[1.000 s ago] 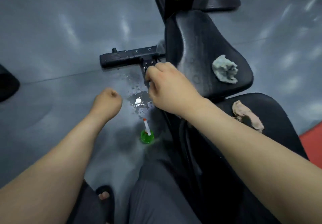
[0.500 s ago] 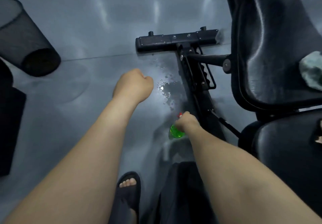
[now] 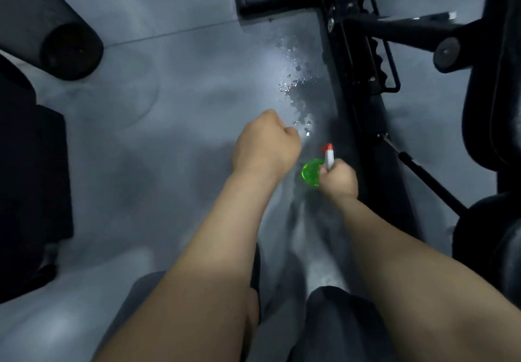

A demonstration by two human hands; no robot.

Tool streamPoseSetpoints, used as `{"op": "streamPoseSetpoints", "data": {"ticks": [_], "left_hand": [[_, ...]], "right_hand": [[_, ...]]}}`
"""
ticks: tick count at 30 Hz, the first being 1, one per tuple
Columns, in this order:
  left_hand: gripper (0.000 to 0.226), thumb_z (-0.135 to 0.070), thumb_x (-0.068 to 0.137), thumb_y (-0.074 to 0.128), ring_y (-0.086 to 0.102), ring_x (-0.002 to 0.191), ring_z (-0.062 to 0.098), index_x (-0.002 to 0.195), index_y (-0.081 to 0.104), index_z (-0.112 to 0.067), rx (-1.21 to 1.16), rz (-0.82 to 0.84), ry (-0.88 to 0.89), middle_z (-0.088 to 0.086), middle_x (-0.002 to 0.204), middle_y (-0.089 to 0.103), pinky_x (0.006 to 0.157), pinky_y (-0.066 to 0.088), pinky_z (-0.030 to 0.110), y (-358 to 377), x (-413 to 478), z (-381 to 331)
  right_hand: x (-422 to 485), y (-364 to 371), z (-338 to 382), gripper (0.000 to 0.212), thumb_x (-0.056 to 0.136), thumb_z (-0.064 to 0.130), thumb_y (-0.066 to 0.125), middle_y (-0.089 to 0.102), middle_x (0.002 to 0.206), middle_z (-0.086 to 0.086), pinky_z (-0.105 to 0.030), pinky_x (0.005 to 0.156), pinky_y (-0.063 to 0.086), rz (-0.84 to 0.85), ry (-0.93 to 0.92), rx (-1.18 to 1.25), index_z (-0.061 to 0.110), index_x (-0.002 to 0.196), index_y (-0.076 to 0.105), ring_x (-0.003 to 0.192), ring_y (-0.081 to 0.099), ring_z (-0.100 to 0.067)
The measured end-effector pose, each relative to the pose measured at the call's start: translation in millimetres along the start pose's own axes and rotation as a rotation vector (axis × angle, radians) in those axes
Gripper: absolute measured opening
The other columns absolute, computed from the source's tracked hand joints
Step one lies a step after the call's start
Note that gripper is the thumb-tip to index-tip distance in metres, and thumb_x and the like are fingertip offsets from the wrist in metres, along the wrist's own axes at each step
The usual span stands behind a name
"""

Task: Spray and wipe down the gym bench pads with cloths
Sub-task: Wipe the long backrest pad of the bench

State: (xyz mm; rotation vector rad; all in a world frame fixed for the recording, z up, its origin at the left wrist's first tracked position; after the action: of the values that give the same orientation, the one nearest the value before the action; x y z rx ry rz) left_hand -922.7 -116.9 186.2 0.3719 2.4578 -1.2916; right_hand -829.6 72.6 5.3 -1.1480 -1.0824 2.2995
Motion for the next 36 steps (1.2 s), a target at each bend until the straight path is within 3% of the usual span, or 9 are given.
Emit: {"op": "streamPoseSetpoints", "data": {"ticks": [8,14,18,21,25,28,30,33,36], "left_hand": [[0.011,-0.016,0.094,0.056,0.066,0.097,0.024,0.099,0.066,-0.017,-0.164,0.075,-0.041,0.002,0.099,0.072,0.078,0.043,0.025,29.2,-50.3,6.4],[0.017,-0.008,0.093,0.058,0.057,0.073,0.013,0.091,0.063,-0.023,-0.244,0.073,-0.149,-0.006,0.082,0.065,0.068,0.043,0.025,-15.7,-96.9,15.7],[0.016,-0.011,0.095,0.058,0.05,0.058,-0.004,0.1,0.066,-0.024,-0.211,0.193,-0.025,-0.004,0.087,0.068,0.059,0.04,0.016,-41.4,-117.8,-36.9],[0.02,-0.013,0.096,0.061,0.056,0.073,-0.006,0.11,0.062,-0.026,-0.103,0.405,0.078,-0.009,0.095,0.065,0.072,0.044,0.014,-45.0,-150.3,-81.8],[0.055,-0.024,0.084,0.077,0.059,0.106,-0.003,0.132,0.051,-0.027,0.078,0.809,0.048,-0.007,0.129,0.057,0.079,0.049,0.007,-32.5,-216.6,-106.5],[0.079,-0.035,0.072,0.09,0.055,0.117,-0.002,0.137,0.046,-0.03,0.138,0.863,0.155,-0.013,0.133,0.055,0.095,0.048,0.017,-18.7,-255.7,-141.7],[0.08,-0.035,0.068,0.094,0.058,0.108,-0.003,0.133,0.047,-0.029,0.166,0.826,0.186,-0.014,0.123,0.06,0.086,0.048,0.011,-6.4,-268.2,-162.5],[0.073,-0.034,0.07,0.093,0.065,0.098,-0.003,0.129,0.052,-0.027,0.127,0.845,0.229,-0.014,0.114,0.066,0.081,0.052,0.014,21.5,-290.0,-196.6],[0.067,-0.021,0.074,0.091,0.066,0.095,-0.003,0.13,0.054,-0.02,0.079,0.943,0.292,-0.007,0.112,0.07,0.082,0.052,0.017,49.2,-312.2,-225.5]], "right_hand": [[-95.9,-47.5,5.0,0.03,0.097,0.036,0.057,0.072,0.097,-0.016,-0.044,0.079,0.054,0.053,-0.081,0.236,0.009,0.105,0.068,0.093,0.067,-0.036],[-182.1,-110.8,-4.8,0.016,0.095,0.036,0.066,0.062,0.072,0.007,-0.026,0.062,0.042,0.126,-0.068,0.466,0.02,0.092,0.067,0.064,0.055,-0.006],[-224.6,-165.0,-2.0,0.023,0.094,0.037,0.069,0.059,0.077,0.002,-0.022,0.064,0.038,0.161,-0.053,0.572,0.017,0.085,0.067,0.068,0.052,-0.005],[-250.3,-207.6,-4.7,0.025,0.093,0.04,0.068,0.064,0.079,0.001,-0.023,0.067,0.041,0.159,-0.045,0.661,0.018,0.082,0.069,0.069,0.054,-0.006],[-270.6,-275.1,-21.0,0.032,0.094,0.043,0.068,0.062,0.065,0.009,-0.031,0.064,0.045,0.02,0.003,0.746,0.015,0.078,0.07,0.061,0.054,-0.004],[-281.4,-323.7,-48.1,0.046,0.087,0.058,0.065,0.066,0.071,-0.001,-0.043,0.069,0.052,-0.094,0.054,0.783,0.012,0.078,0.069,0.069,0.061,-0.018],[-285.8,-346.3,-64.9,0.048,0.086,0.059,0.066,0.07,0.076,-0.003,-0.044,0.072,0.054,-0.13,0.102,0.844,0.012,0.08,0.07,0.075,0.066,-0.021],[-292.9,-378.7,-99.2,0.04,0.092,0.054,0.067,0.072,0.084,0.0,-0.035,0.071,0.052,-0.194,0.175,0.938,0.014,0.09,0.066,0.076,0.065,-0.016],[-297.7,-395.9,-129.3,0.026,0.094,0.051,0.066,0.066,0.107,0.009,-0.01,0.074,0.045,-0.152,0.201,0.991,0.034,0.111,0.055,0.092,0.061,0.001]]}}
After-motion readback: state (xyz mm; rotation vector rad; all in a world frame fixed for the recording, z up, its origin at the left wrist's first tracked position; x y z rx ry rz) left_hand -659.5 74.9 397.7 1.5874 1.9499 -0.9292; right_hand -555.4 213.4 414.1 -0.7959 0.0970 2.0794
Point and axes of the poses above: each hand's wrist, its own x-axis towards the middle knuckle, its own y-axis out of the palm, z = x × y, the point moved 7 cm from there along x, towards the middle knuckle
